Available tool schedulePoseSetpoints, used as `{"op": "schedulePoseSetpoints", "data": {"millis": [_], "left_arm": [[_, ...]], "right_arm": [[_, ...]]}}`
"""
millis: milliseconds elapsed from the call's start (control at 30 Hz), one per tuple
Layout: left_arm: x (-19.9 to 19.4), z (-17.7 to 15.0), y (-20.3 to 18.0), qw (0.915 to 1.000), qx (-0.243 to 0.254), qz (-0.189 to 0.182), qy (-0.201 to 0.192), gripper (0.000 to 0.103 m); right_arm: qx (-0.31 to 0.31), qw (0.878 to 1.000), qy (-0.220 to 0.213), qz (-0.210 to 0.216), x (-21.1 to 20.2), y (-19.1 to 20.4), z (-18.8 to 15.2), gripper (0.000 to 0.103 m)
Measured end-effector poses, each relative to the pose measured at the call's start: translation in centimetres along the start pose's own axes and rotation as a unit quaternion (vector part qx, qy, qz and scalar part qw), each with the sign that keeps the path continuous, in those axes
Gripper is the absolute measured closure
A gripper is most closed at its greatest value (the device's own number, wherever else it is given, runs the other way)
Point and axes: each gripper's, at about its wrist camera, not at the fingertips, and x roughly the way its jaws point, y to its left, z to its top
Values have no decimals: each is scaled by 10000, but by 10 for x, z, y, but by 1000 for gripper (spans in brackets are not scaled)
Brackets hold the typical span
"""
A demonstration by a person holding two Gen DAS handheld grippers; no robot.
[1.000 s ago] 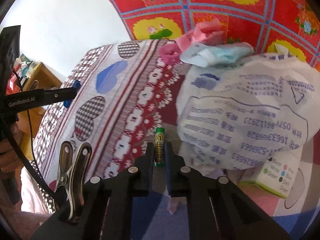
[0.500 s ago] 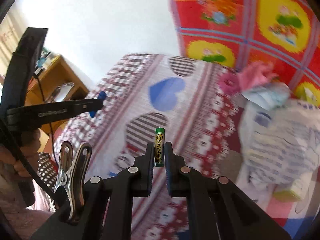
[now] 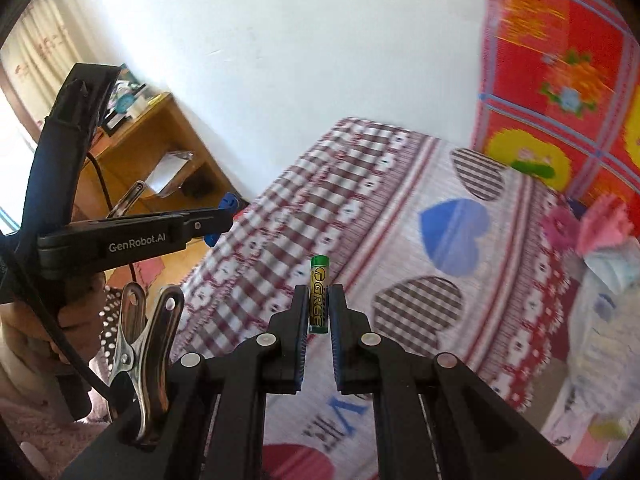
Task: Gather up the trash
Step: 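Carry the blue clip with the left tool while the right tool carries the battery to the bucket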
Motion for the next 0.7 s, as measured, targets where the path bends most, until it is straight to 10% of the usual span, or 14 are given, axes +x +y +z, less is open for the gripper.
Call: {"op": "schedulePoseSetpoints", "data": {"millis": [700], "left_arm": [[-1, 12, 108, 9981, -527, 326, -28, 88]], "right_arm": [[-407, 9978, 209, 474, 60, 79, 50, 92]]}}
